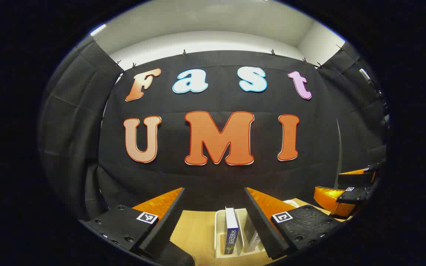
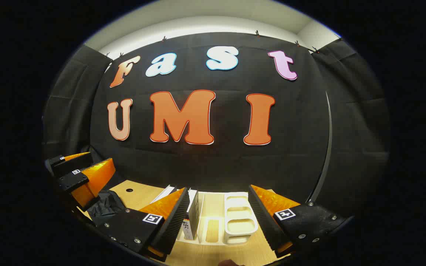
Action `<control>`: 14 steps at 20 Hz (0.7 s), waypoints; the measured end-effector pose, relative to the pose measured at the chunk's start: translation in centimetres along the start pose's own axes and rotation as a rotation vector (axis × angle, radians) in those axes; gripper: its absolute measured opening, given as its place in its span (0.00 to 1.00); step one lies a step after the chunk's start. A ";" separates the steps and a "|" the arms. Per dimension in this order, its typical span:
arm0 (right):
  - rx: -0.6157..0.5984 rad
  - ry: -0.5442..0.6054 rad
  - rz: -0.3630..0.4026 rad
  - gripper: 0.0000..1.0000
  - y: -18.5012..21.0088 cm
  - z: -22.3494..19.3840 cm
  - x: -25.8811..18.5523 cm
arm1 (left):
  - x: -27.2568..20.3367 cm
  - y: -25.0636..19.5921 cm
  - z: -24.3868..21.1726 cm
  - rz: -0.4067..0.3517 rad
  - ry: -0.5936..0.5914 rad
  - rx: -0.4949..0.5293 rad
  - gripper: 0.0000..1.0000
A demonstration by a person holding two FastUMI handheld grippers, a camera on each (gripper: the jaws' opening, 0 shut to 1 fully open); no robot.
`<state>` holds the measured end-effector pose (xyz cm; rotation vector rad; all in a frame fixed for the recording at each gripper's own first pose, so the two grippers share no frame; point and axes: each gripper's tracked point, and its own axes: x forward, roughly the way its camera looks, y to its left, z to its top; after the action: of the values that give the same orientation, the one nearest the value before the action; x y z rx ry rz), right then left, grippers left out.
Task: Open the schoolbag, grab two books from the bookshelf and put them into the schoolbag.
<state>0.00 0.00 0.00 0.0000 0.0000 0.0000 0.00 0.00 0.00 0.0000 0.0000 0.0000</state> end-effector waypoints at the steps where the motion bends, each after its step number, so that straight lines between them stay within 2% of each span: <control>1: -0.003 0.003 0.001 0.94 -0.1 -0.1 0.0 | 0.0 -0.2 -0.2 -0.002 0.004 -0.003 0.99; 3: 0.005 -0.001 0.006 0.94 0.0 0.1 0.0 | 0.0 -0.7 -0.4 -0.013 0.010 -0.005 0.96; 14: -0.009 -0.015 0.017 0.94 0.1 0.3 0.2 | 0.1 -1.4 -0.9 -0.042 0.038 0.009 0.96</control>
<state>0.17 0.11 0.33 -0.0094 -0.0147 0.0167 0.09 -1.41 -0.95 0.0087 0.0382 -0.0417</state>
